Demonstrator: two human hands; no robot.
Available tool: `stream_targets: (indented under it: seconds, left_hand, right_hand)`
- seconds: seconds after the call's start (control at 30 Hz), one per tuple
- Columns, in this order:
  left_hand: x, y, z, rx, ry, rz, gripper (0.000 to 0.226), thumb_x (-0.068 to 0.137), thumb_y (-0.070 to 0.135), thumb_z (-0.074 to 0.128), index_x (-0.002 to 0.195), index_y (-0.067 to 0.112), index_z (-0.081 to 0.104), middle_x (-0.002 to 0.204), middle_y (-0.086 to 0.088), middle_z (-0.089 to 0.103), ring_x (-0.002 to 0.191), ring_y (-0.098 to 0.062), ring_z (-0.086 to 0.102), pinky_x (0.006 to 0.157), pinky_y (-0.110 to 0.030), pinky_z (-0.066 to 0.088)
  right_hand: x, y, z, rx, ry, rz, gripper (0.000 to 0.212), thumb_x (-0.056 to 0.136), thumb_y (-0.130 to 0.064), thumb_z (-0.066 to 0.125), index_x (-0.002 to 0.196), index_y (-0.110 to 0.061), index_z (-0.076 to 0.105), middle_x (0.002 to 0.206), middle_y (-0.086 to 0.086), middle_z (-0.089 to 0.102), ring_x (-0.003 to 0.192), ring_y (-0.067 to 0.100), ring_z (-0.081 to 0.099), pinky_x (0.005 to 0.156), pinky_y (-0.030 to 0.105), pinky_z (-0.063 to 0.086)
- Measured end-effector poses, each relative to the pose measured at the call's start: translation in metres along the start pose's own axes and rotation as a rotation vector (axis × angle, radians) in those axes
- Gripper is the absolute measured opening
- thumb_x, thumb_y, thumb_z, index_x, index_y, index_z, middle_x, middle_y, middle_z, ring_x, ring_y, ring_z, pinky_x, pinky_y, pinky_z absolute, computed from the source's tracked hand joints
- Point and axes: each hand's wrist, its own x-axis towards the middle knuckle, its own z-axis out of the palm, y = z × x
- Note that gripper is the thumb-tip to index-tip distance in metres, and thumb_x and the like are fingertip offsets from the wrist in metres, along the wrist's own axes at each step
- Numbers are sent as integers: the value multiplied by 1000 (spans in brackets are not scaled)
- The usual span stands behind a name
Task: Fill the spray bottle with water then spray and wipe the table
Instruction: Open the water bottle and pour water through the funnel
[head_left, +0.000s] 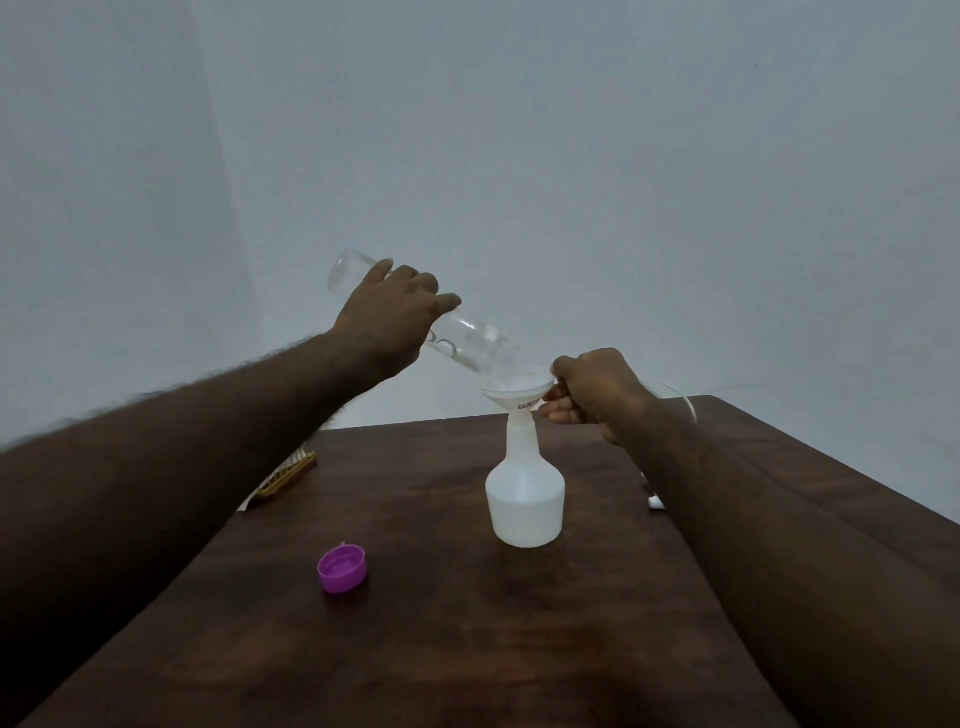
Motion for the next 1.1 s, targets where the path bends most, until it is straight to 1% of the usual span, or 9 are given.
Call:
stream_targets:
  seconds: [0.13, 0.2, 0.3, 0.4, 0.5, 0.57, 0.67, 0.73, 1.1]
  left_hand:
    - [-2, 1, 2, -5, -35, 2, 60, 88, 12, 63, 143, 26, 42, 134, -4, 53, 126, -27, 45, 113, -45, 22]
    - [-2, 0, 2, -28, -16, -15, 61, 87, 12, 63, 143, 26, 42, 134, -4, 54, 124, -28, 46, 112, -45, 24]
    - [-3, 1, 0, 13, -64, 15, 58, 88, 16, 62, 142, 26, 42, 134, -4, 53, 125, -28, 46, 113, -46, 23]
    - [-2, 0, 0, -1, 3, 21, 60, 87, 12, 64, 142, 26, 43, 135, -5, 52, 127, -28, 44, 114, -46, 21]
    - [-3, 1, 0, 29, -37, 48, 61, 87, 14, 63, 142, 26, 42, 135, -4, 52, 127, -28, 45, 114, -47, 22]
    - [-5, -1, 2, -10, 7, 37, 62, 86, 13, 66, 142, 25, 43, 135, -5, 53, 128, -28, 45, 114, -46, 21]
    - [-7, 0, 0, 0, -47, 51, 60, 87, 15, 64, 142, 25, 42, 136, -5, 52, 128, -28, 45, 114, -47, 21]
    - [-8, -1, 0, -16, -17, 41, 61, 86, 13, 66, 142, 24, 44, 135, -5, 53, 127, -28, 45, 113, -47, 22]
    - [-2, -2, -6, 39, -9, 64, 56, 85, 14, 65, 138, 24, 48, 131, -6, 56, 121, -30, 50, 108, -45, 28]
  right_hand:
    - [-1, 0, 0, -8, -6, -7, 13, 92, -8, 49, 87, 2, 56, 75, 18, 66, 53, 23, 68, 50, 28, 57]
    - [-1, 0, 1, -13, -4, -10, 13, 92, -8, 49, 87, 2, 56, 76, 18, 66, 53, 23, 68, 52, 29, 57]
    - [-1, 0, 2, -20, -4, -17, 13, 92, -8, 49, 90, 3, 57, 78, 19, 67, 53, 23, 68, 53, 30, 57]
    - [-1, -1, 3, -29, -5, -21, 16, 92, -9, 49, 95, 4, 57, 79, 20, 67, 52, 22, 68, 54, 30, 57]
    - [-2, 0, 3, -26, -2, -26, 15, 92, -8, 50, 93, 4, 57, 76, 19, 66, 50, 22, 68, 54, 30, 57]
    - [-3, -1, 3, -33, 0, -24, 14, 92, -8, 49, 93, 4, 57, 73, 18, 65, 49, 21, 67, 52, 29, 56]
    - [-5, -2, 4, -30, -2, -28, 14, 92, -8, 50, 95, 4, 57, 74, 18, 65, 50, 22, 68, 50, 28, 55]
    - [-5, -2, 4, -34, 0, -26, 16, 91, -8, 50, 97, 5, 57, 73, 18, 65, 50, 22, 68, 49, 28, 55]
    - [-8, 0, 1, -7, -5, 0, 16, 93, -9, 48, 92, 3, 59, 79, 17, 67, 51, 21, 69, 51, 27, 57]
